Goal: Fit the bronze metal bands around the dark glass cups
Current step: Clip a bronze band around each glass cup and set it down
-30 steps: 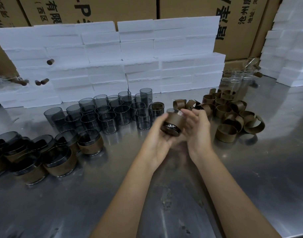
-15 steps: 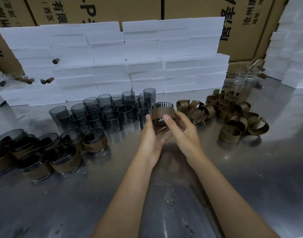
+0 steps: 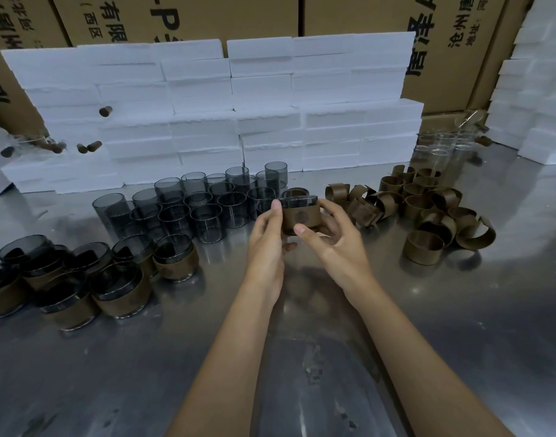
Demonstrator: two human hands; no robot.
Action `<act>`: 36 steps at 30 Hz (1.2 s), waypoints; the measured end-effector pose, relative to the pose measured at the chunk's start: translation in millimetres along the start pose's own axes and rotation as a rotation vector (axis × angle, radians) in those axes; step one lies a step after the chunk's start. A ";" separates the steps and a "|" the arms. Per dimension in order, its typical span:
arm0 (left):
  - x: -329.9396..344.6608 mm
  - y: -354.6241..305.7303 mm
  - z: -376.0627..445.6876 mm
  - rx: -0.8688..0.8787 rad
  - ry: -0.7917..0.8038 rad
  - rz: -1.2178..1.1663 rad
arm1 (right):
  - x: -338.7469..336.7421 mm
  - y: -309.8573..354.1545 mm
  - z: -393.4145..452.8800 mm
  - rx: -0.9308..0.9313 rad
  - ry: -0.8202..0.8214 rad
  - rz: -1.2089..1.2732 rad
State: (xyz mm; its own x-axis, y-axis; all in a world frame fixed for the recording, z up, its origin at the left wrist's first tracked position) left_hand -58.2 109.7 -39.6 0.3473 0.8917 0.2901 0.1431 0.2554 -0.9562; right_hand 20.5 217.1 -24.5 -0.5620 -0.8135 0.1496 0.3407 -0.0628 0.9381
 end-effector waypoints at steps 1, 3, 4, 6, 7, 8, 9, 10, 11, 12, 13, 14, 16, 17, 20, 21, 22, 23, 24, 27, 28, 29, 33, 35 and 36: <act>0.5 -0.9 -1.9 -0.006 0.004 0.007 | 0.7 1.3 -0.3 -0.012 0.002 -0.019; 0.3 -3.9 -5.2 0.031 -0.005 0.097 | 3.7 3.9 -1.7 -0.046 0.010 -0.078; 0.0 -6.9 -6.7 0.081 -0.020 0.197 | 5.9 5.0 -3.0 -0.063 0.016 -0.112; 0.0 -11.3 -8.4 0.186 -0.040 0.367 | 10.7 4.4 -5.5 -0.078 0.046 -0.199; -0.9 -11.6 -8.0 0.214 -0.052 0.405 | 12.0 2.1 -6.3 -0.073 0.064 -0.246; -2.7 -11.5 -7.3 0.222 -0.069 0.436 | 12.8 -1.3 -6.4 -0.065 0.086 -0.282; -4.7 -11.7 -6.5 0.219 -0.090 0.476 | 13.2 -5.6 -6.3 -0.054 0.113 -0.299; -6.4 -12.1 -6.2 0.211 -0.115 0.534 | 14.0 -10.3 -6.0 -0.040 0.141 -0.312; -8.5 -12.3 -6.1 0.202 -0.143 0.606 | 14.6 -14.0 -5.8 -0.032 0.160 -0.333; -11.0 -12.8 -6.3 0.196 -0.178 0.685 | 14.5 -16.5 -5.2 -0.034 0.165 -0.367; -13.9 -14.4 -7.0 0.195 -0.217 0.761 | 13.4 -18.4 -4.2 -0.037 0.154 -0.396; -17.2 -16.9 -8.2 0.198 -0.256 0.829 | 10.9 -20.1 -2.9 -0.031 0.126 -0.406; -23.9 -23.6 -10.7 0.202 -0.332 0.964 | 2.6 -24.6 1.0 0.006 0.047 -0.390; -27.3 -28.0 -12.0 0.210 -0.377 1.036 | -1.7 -27.0 2.9 0.024 0.012 -0.386; -35.5 -44.1 -19.2 0.306 -0.530 1.236 | -8.6 -32.4 6.0 0.059 -0.039 -0.410; -38.4 -48.4 -21.7 0.333 -0.575 1.271 | -9.6 -33.2 6.3 0.065 -0.049 -0.413; -42.1 -51.4 -23.3 0.345 -0.614 1.290 | -10.4 -34.0 6.6 0.070 -0.057 -0.413; -46.7 -53.5 -24.0 0.343 -0.647 1.302 | -11.0 -34.6 6.7 0.074 -0.063 -0.411; -51.8 -54.8 -23.9 0.333 -0.674 1.313 | -11.4 -35.0 6.7 0.076 -0.064 -0.408; -62.7 -56.6 -23.0 0.301 -0.731 1.366 | -12.1 -35.7 6.7 0.080 -0.056 -0.407; -64.6 -56.9 -22.9 0.295 -0.744 1.373 | -12.1 -35.6 6.6 0.082 -0.053 -0.407; -64.9 -57.3 -23.1 0.295 -0.756 1.375 | -12.1 -35.3 6.5 0.083 -0.054 -0.405; -41.6 -58.0 -23.3 0.475 -0.673 1.428 | -12.7 -34.8 7.0 0.099 -0.071 -0.386; -23.7 -53.0 -20.5 0.587 -0.524 1.398 | -12.3 -34.7 6.8 0.106 -0.073 -0.375; -16.5 -47.8 -17.4 0.603 -0.438 1.383 | -12.5 -34.4 6.8 0.106 -0.075 -0.371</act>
State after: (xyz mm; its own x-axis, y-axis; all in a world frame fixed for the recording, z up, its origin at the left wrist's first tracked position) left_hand -54.6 76.3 1.9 -0.4102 0.5591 -0.7205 -0.4599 -0.8091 -0.3660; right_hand 10.7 233.3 -56.5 -0.6873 -0.7018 -0.1873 0.0265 -0.2820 0.9591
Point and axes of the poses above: each hand's wrist, its own z-axis towards the middle knuckle, its own x-axis out of the palm, y = z × x, the point moved 8 cm from there along z, towards the middle knuckle, and after that the axes turned 6 degrees about z, right-handed, at the moved point
